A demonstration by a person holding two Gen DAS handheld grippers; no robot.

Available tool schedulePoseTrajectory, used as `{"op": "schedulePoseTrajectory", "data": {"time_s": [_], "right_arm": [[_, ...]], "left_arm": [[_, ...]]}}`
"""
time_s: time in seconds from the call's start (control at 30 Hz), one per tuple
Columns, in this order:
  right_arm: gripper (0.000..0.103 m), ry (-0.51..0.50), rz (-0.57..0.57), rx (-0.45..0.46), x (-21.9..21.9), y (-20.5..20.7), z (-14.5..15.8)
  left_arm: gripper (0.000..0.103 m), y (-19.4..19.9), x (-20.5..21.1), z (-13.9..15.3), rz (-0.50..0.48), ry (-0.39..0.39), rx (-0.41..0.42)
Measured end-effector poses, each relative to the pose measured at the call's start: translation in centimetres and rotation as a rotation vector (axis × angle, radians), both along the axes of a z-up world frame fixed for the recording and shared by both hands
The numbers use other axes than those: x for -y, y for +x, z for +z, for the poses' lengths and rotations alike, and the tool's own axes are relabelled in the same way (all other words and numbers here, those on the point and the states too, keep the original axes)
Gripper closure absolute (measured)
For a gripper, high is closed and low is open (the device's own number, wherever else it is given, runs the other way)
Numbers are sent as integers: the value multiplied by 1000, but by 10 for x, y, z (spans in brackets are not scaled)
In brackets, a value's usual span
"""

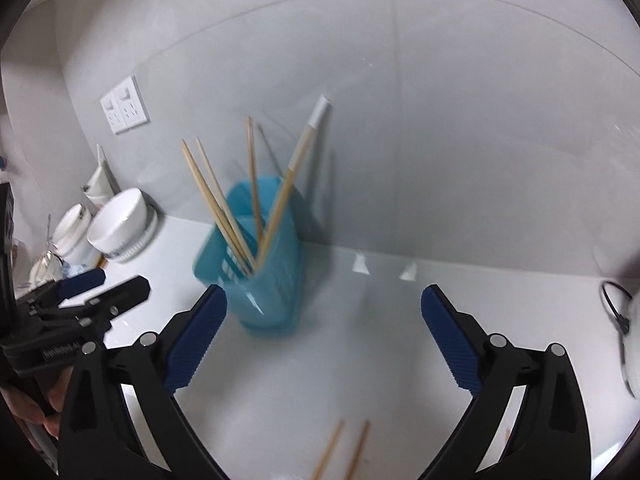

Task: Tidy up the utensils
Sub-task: 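Move both open tools back over the remaining chopsticks on the table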

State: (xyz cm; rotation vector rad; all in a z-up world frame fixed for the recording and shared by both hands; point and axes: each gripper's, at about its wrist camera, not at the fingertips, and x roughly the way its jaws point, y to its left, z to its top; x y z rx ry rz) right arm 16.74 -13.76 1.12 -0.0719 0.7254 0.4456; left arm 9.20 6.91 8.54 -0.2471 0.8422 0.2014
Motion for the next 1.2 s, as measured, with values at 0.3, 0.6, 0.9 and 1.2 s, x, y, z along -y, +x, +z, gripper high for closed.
{"op": "schedulePoseTrajectory", "data": {"time_s": [0.3, 0.6, 0.9, 1.2], "right_arm": [[9, -81, -80, -100, 45, -30, -43], [10, -179, -105, -251, 65, -53, -97], [39, -272, -95, -394, 62, -72, -146], [55, -295, -69, -445, 54, -79, -159]], "left_arm": [[6, -20, 40, -23, -82, -14, -80], [6, -35, 68, -55, -130, -33, -174], [6, -45, 83, -83, -150, -45, -253], [6, -47, 92, -98, -167, -44, -299]]}}
